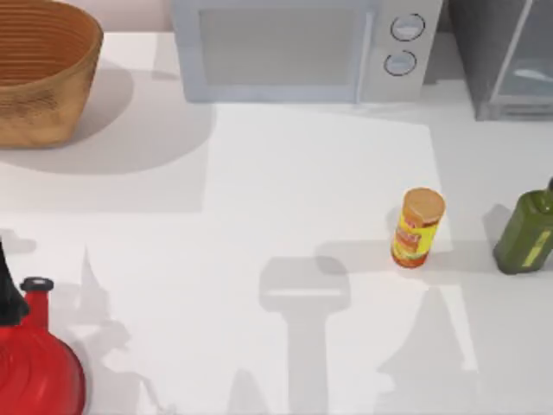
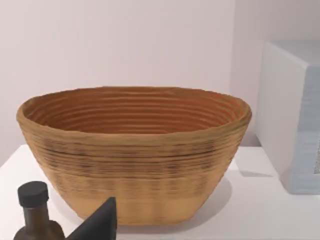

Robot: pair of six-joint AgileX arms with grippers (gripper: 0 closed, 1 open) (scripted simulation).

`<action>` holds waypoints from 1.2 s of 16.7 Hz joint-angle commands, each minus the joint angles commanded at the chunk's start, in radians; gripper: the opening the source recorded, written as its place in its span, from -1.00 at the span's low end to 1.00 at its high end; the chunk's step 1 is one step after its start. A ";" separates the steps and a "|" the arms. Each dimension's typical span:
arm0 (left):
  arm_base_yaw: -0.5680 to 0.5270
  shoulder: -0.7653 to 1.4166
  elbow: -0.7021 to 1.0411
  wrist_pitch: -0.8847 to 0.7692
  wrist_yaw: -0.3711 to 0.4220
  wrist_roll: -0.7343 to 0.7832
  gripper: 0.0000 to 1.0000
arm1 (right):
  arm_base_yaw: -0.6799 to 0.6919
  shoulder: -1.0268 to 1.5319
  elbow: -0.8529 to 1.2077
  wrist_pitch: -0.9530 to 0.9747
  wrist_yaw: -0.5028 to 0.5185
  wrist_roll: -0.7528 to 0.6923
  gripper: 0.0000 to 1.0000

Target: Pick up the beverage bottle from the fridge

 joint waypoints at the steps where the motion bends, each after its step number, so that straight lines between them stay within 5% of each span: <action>1: 0.000 0.000 0.000 0.000 0.000 0.000 1.00 | -0.027 0.092 0.007 0.079 -0.025 0.001 1.00; 10: 0.000 0.000 0.000 0.000 0.000 0.000 1.00 | -0.204 0.674 0.071 0.610 -0.191 0.007 1.00; 20: 0.000 0.000 0.000 0.000 0.000 0.000 1.00 | -0.201 0.745 0.112 0.640 -0.196 0.004 1.00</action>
